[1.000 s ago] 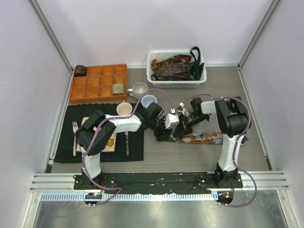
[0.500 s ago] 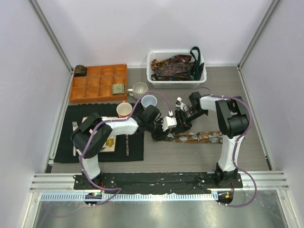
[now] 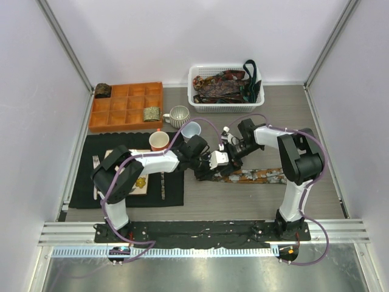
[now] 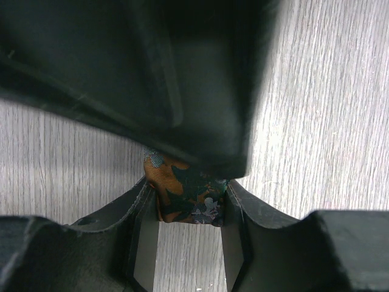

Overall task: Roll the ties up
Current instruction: Roll the tie at the center of the board.

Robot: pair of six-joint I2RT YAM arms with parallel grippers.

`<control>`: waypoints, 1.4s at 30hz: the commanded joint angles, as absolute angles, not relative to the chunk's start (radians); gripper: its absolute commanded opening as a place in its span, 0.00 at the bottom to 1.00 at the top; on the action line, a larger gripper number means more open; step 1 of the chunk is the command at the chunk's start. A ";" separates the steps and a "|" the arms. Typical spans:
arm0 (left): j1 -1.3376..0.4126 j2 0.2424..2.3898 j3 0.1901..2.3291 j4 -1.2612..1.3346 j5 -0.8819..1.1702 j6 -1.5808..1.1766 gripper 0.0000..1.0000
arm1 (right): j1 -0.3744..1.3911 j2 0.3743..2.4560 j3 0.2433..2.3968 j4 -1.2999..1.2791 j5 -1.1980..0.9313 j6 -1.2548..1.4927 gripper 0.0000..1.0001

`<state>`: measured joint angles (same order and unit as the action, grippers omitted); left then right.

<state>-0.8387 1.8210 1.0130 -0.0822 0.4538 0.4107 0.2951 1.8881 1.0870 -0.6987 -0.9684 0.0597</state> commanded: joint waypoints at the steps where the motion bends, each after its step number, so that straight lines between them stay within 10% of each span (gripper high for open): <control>1: -0.848 1.858 1.023 -0.161 0.417 0.440 0.20 | 0.302 1.905 1.094 -0.562 -0.962 0.162 0.51; 14: -0.851 1.871 1.034 -0.178 0.414 0.453 0.23 | 0.318 1.957 1.109 -0.621 -0.946 0.106 0.11; 19: -0.853 1.875 1.031 -0.172 0.416 0.449 0.22 | 0.319 1.950 1.121 -0.637 -0.949 0.107 0.41; 22: -0.851 1.878 1.032 -0.170 0.414 0.449 0.22 | 0.334 1.956 1.124 -0.632 -0.971 0.121 0.41; 28: -0.853 1.881 1.032 -0.166 0.411 0.446 0.24 | 0.344 1.945 1.132 -0.690 -0.960 0.094 0.05; 42: -0.815 1.776 1.000 -0.087 0.468 0.390 0.66 | 0.264 2.017 1.120 -0.801 -0.805 -0.001 0.01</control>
<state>-0.8337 1.8278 1.0267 -0.0971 0.4568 0.4191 0.2886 1.9766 1.1194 -0.7368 -0.9398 0.0715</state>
